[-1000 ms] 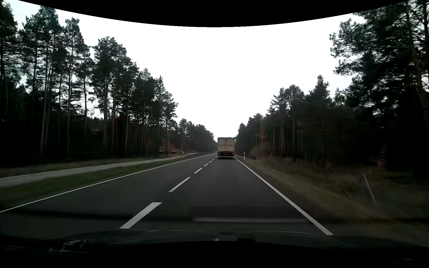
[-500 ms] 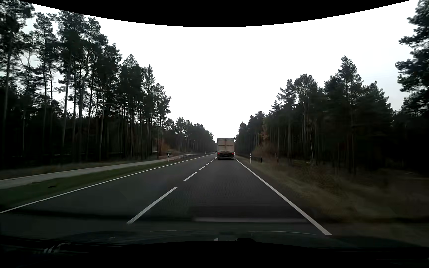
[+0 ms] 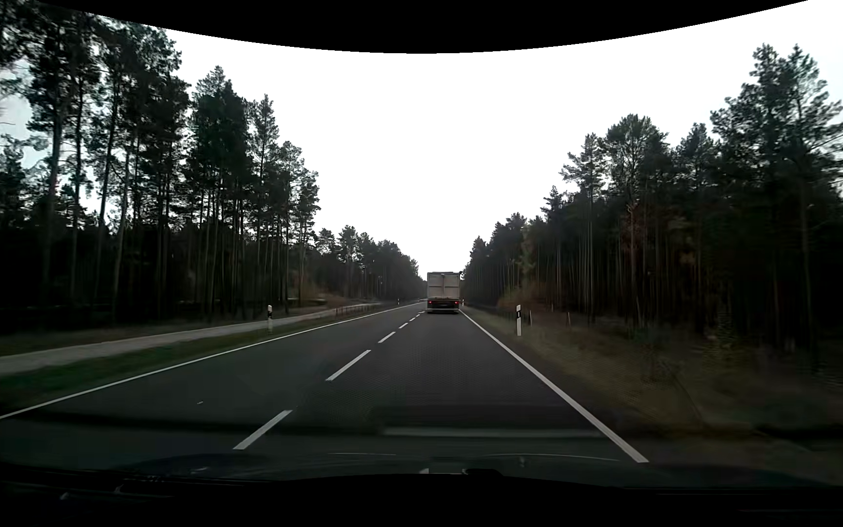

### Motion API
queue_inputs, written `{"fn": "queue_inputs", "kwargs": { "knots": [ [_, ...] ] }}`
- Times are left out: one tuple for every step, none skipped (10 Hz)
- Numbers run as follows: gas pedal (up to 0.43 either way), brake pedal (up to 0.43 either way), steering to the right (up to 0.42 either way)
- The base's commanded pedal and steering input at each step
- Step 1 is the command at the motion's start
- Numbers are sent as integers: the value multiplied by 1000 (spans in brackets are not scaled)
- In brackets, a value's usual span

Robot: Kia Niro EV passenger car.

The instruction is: Follow the waypoints while adhering to traffic rules and regulations

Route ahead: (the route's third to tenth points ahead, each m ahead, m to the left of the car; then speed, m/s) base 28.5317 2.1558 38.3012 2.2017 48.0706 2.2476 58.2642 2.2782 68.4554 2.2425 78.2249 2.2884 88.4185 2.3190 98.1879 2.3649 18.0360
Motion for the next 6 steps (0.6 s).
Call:
{"fn": "queue_inputs", "kwargs": {
  "knots": [
    [177,0,1],
    [177,0,1],
    [177,0,1],
    [177,0,1],
    [177,0,1],
    [177,0,1]
  ]
}}
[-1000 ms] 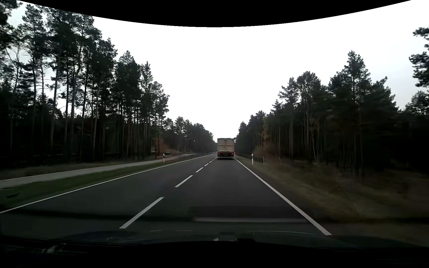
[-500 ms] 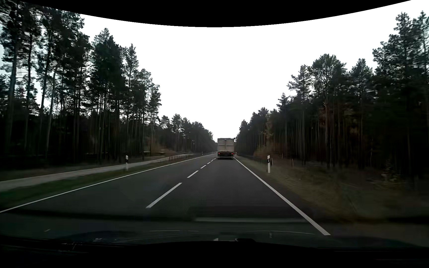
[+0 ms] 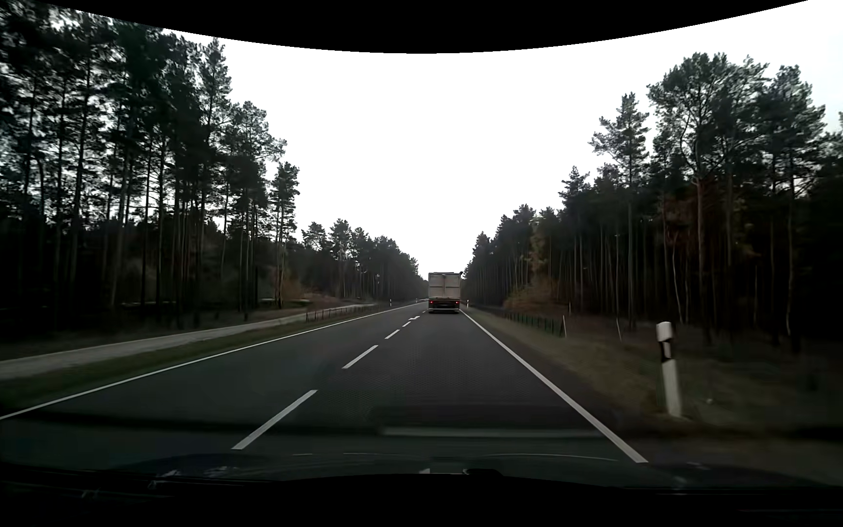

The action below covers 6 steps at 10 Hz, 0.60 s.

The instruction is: Follow the waypoints while adhering to traffic rules and regulations

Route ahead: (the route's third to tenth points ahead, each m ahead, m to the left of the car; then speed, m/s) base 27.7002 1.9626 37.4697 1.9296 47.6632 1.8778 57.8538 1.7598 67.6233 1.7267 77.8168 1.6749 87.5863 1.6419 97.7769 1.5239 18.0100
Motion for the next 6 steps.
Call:
{"fn": "queue_inputs", "kwargs": {
  "knots": [
    [177,0,1],
    [177,0,1],
    [177,0,0],
    [177,0,1],
    [177,0,1],
    [177,0,1]
  ]
}}
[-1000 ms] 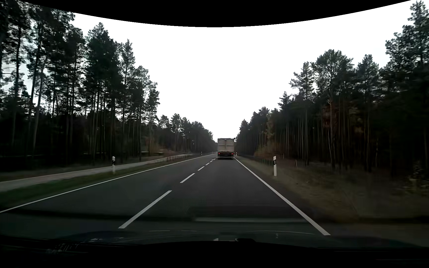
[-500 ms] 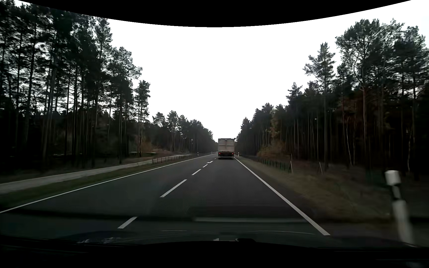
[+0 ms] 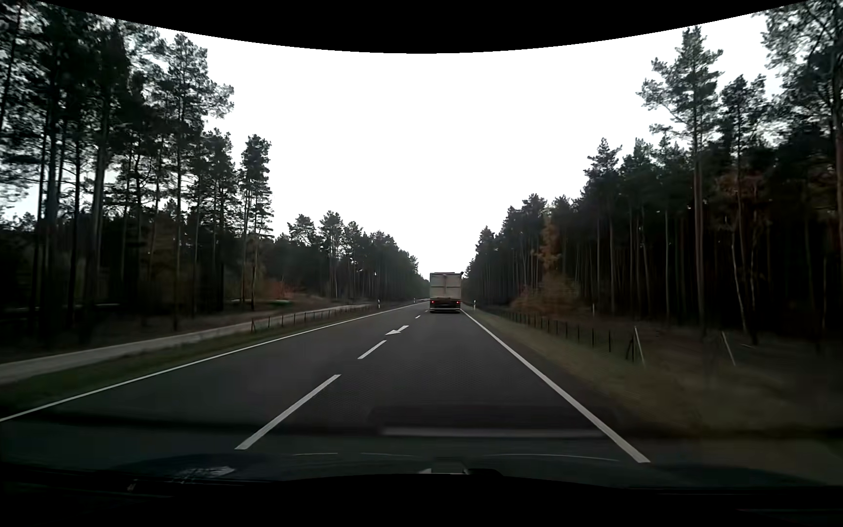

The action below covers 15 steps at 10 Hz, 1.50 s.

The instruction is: Follow the waypoints while adhering to traffic rules and regulations

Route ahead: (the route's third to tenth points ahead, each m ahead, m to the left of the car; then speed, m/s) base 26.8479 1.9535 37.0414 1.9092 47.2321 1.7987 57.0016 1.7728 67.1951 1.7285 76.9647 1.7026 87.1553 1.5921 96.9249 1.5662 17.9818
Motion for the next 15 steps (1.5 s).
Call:
{"fn": "queue_inputs", "kwargs": {
  "knots": [
    [177,0,1],
    [177,0,1],
    [177,0,1],
    [169,0,1],
    [169,0,1],
    [169,0,1],
    [169,0,2],
    [169,0,2],
    [169,0,2],
    [169,0,2],
    [169,0,2],
    [169,0,2],
    [169,0,2],
    [169,0,3],
    [169,0,3]
  ]
}}
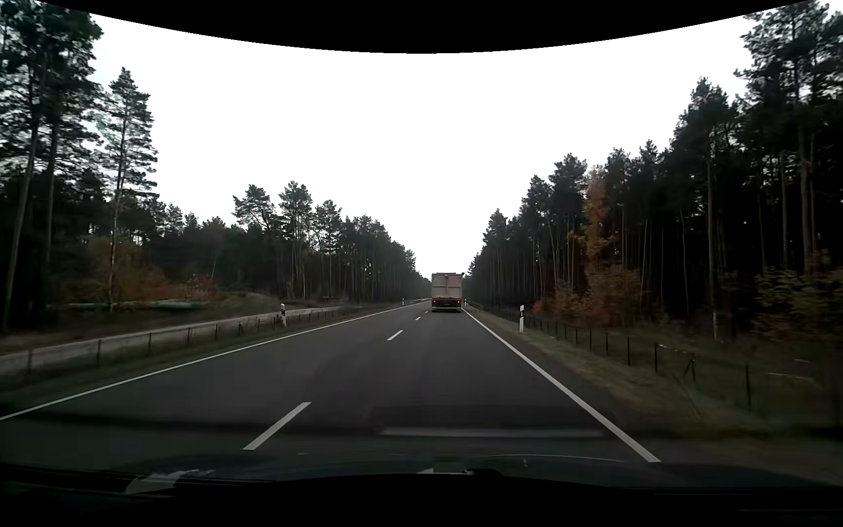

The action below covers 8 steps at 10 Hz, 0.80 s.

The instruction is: Follow the waypoints while adhering to traffic rules and regulations

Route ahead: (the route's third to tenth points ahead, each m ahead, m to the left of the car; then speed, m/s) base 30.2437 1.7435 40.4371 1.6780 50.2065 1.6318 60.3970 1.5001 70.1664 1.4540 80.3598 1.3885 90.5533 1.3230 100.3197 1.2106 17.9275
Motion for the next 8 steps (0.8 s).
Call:
{"fn": "queue_inputs", "kwargs": {
  "knots": [
    [169,0,3],
    [169,0,3],
    [169,0,3],
    [169,0,3],
    [169,0,3],
    [169,0,3],
    [169,0,3],
    [169,0,3]
  ]
}}
